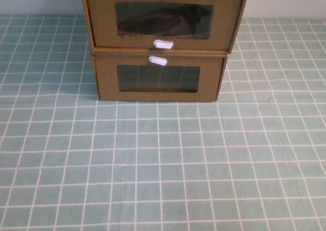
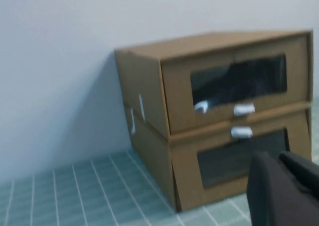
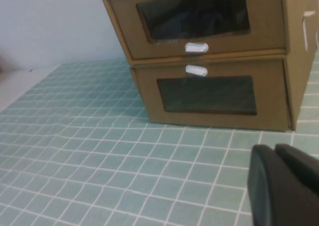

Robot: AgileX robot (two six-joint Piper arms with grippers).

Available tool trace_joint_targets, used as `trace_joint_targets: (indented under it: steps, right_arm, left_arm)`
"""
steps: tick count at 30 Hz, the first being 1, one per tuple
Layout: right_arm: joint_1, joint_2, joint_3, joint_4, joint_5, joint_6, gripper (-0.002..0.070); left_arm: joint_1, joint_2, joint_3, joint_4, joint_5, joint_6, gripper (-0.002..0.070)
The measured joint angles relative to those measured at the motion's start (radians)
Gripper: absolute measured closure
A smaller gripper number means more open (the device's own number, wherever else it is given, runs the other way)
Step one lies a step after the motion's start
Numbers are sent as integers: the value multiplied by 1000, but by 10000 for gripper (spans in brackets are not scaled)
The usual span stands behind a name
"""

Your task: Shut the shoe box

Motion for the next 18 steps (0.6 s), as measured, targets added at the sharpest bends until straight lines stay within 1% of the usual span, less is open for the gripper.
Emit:
trace_joint_targets:
  steps: [4, 8, 11, 18]
  right_arm:
    - [0, 0, 39, -5, 6, 0, 689]
    - [0, 0, 65, -93, 24, 0, 689]
    - [0, 0, 65, -146, 33, 0, 689]
    - [0, 0, 65, -167, 33, 0, 689]
  left_arm:
    - [0, -1, 131, 0, -4, -8, 680]
    - [0, -1, 233, 0, -30, -19, 680]
    - [0, -1, 254, 0, -30, -21, 680]
    - [0, -1, 256, -42, -30, -24, 680]
